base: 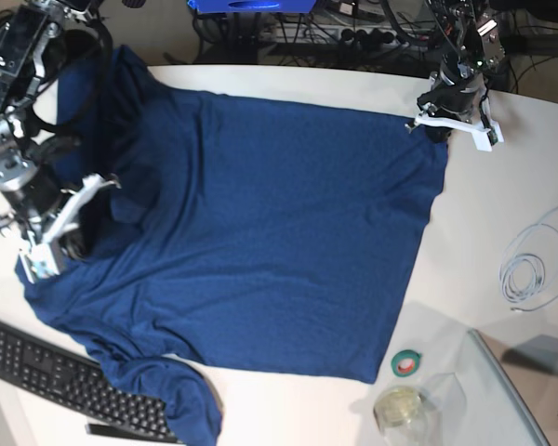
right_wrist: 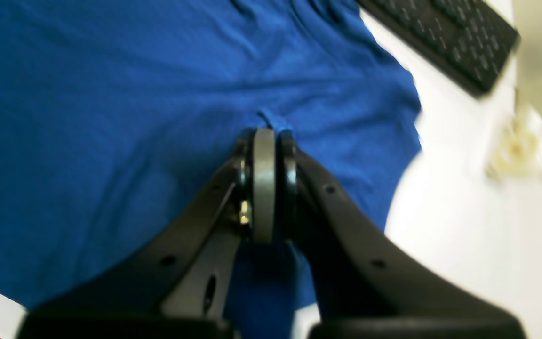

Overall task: Layout the t-shirt on the table in an organized manner, then fold the t-shirt properly
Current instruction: 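Sweep the right gripper across the shirt middle to smooth wrinkles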

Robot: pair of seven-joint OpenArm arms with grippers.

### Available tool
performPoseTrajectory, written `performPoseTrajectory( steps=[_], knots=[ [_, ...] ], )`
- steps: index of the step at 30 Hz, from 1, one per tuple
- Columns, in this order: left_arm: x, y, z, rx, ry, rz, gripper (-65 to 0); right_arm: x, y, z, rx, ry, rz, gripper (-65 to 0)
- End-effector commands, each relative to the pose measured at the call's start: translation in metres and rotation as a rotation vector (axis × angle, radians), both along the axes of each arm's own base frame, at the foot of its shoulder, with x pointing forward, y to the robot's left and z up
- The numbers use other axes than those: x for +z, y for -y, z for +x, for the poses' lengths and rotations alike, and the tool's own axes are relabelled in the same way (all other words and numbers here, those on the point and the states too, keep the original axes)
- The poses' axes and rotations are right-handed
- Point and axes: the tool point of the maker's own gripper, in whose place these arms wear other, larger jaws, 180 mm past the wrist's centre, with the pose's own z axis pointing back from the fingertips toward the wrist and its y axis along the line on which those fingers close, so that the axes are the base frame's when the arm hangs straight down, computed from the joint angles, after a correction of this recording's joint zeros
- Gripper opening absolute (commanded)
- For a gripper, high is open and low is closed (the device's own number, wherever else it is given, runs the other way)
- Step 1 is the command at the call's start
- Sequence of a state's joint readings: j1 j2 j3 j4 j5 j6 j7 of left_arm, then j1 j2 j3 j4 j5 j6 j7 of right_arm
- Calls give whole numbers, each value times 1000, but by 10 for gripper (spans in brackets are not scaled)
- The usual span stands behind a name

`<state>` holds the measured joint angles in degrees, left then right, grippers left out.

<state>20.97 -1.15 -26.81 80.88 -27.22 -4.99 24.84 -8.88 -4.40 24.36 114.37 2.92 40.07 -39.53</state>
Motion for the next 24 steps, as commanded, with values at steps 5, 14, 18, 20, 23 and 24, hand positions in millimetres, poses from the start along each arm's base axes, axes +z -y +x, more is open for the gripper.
performPoseTrajectory(
  steps=[5, 14, 18, 20, 23, 24],
  knots=[
    [3, -2, -1, -8, 2, 12, -650, 54, -53, 44, 154, 175, 28, -650],
    [3, -2, -1, -11, 1, 12, -650, 48, -129, 83, 339, 112, 51, -650],
    [3, -5, -2, -4, 1, 15, -650, 28, -147, 91, 384, 44, 61, -650],
    [3, -5, -3, -2, 0, 15, -650, 21, -159, 88, 417, 22, 62, -650],
    [3, -6, -2, -2, 1, 16, -650, 18, -182, 78, 469, 12, 78, -650],
    [3, -6, -2, -2, 1, 16, -650, 15, -189, 73, 492, 5, 76, -650]
  ],
)
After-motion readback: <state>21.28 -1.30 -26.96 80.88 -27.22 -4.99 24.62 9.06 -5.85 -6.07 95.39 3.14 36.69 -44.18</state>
